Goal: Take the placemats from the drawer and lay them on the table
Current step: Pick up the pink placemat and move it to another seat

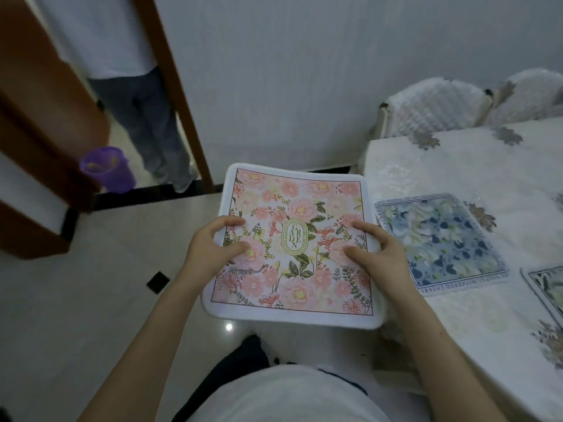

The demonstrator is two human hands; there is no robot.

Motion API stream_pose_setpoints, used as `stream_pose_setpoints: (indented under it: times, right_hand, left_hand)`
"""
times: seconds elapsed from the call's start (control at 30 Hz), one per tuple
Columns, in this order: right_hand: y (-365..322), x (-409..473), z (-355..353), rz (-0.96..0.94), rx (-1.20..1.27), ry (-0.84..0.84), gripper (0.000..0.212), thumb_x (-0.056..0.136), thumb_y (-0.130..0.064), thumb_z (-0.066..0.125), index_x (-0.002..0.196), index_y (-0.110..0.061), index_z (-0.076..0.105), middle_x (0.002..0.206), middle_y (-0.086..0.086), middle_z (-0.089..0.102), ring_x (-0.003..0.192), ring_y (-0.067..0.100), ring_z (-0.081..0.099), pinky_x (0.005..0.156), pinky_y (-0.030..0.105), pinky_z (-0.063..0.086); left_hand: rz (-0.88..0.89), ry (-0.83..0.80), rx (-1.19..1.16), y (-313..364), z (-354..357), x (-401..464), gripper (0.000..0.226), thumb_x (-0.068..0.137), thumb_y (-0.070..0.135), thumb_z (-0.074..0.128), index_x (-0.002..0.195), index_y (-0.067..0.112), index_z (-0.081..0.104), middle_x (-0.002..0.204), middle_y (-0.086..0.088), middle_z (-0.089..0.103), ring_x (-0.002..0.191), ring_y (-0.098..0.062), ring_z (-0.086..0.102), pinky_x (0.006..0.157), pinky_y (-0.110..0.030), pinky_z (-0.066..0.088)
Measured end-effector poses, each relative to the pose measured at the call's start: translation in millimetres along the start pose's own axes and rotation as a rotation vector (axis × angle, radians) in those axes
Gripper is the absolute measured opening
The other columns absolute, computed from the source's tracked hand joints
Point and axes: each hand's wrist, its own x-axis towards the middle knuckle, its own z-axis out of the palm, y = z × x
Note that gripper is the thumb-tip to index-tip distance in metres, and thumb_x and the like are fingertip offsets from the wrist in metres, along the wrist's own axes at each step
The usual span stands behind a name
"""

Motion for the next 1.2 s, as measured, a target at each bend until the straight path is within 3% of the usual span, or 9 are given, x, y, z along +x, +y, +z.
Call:
stream_pose_setpoints:
  times: [0.17,0.33,0.4,0.53,0.7,0.83,0.97,1.07,1.2]
  right_hand:
    - [-17,47,20,0.066,0.069,0.176,0.046,0.076,-0.005,0.077,0.114,-0.029,0.067,0.11,-0.007,0.066,0.091,0.016,0.071,0.075,0.035,0.061]
    - [-26,93,23,0.098,0.132,0.33,0.047,0.076,0.001,0.076,0.116,-0.021,0.066,0.111,-0.003,0.066,0.086,0.01,0.07,0.066,0.022,0.058]
    - [-28,116,19,0.131,0.149,0.391,0.047,0.076,0.001,0.076,0.115,-0.022,0.066,0.115,-0.001,0.066,0.089,0.014,0.071,0.07,0.026,0.059]
    - [-30,174,0,0.16,0.154,0.489,0.046,0.075,-0.002,0.078,0.113,-0.026,0.069,0.114,-0.008,0.065,0.095,0.016,0.069,0.081,0.038,0.059]
    - [-48,255,-34,0.146,0.084,0.566,0.047,0.074,-0.006,0.08,0.113,-0.029,0.068,0.118,-0.01,0.064,0.101,0.012,0.066,0.08,0.025,0.058]
    - [-67,306,-58,0.13,0.064,0.618,0.046,0.075,-0.009,0.08,0.114,-0.03,0.067,0.123,-0.013,0.061,0.112,0.011,0.06,0.094,0.033,0.053]
    - [-81,341,-74,0.123,0.049,0.681,0.047,0.076,-0.008,0.079,0.118,-0.026,0.066,0.127,-0.013,0.06,0.108,-0.002,0.056,0.079,0.006,0.046]
    - [-81,361,-81,0.14,0.066,0.763,0.047,0.077,-0.007,0.079,0.119,-0.025,0.066,0.127,-0.011,0.061,0.098,-0.017,0.054,0.07,0.001,0.045]
    - [-80,380,-82,0.189,0.144,0.895,0.047,0.079,-0.009,0.079,0.118,-0.031,0.065,0.127,-0.009,0.06,0.11,0.008,0.061,0.091,0.034,0.055]
  left_hand:
    - [0.003,-0.159,0.076,28,1,103,0.038,0.075,0.008,0.078,0.104,0.03,0.068,0.121,0.002,0.058,0.085,-0.014,0.066,0.052,-0.018,0.055]
    - [0.019,-0.328,0.104,49,25,193,0.039,0.073,0.008,0.079,0.096,0.037,0.067,0.115,0.0,0.062,0.079,-0.013,0.066,0.05,-0.018,0.052]
    - [0.038,-0.389,0.108,58,42,226,0.039,0.074,0.007,0.078,0.097,0.036,0.066,0.111,0.004,0.062,0.082,-0.01,0.065,0.053,-0.016,0.051]
    - [0.014,-0.491,0.095,73,86,302,0.039,0.073,0.005,0.079,0.1,0.032,0.069,0.115,0.0,0.065,0.091,-0.02,0.068,0.069,-0.033,0.058]
    - [0.092,-0.588,0.107,110,147,388,0.038,0.075,0.002,0.076,0.103,0.026,0.068,0.121,0.001,0.061,0.09,-0.016,0.066,0.056,-0.017,0.053]
    - [0.129,-0.645,0.094,140,186,446,0.039,0.075,0.003,0.077,0.102,0.03,0.068,0.119,0.008,0.061,0.096,-0.017,0.065,0.057,-0.018,0.054]
    - [0.128,-0.719,0.11,163,222,492,0.039,0.075,0.004,0.077,0.104,0.029,0.069,0.123,0.006,0.061,0.097,-0.013,0.065,0.058,-0.019,0.054]
    - [0.111,-0.801,0.127,177,253,526,0.038,0.075,0.005,0.077,0.102,0.03,0.069,0.121,0.008,0.062,0.095,-0.017,0.067,0.06,-0.024,0.056]
    - [0.125,-0.964,0.158,193,299,571,0.037,0.076,0.002,0.076,0.1,0.03,0.069,0.119,0.01,0.06,0.091,-0.017,0.068,0.062,-0.026,0.058]
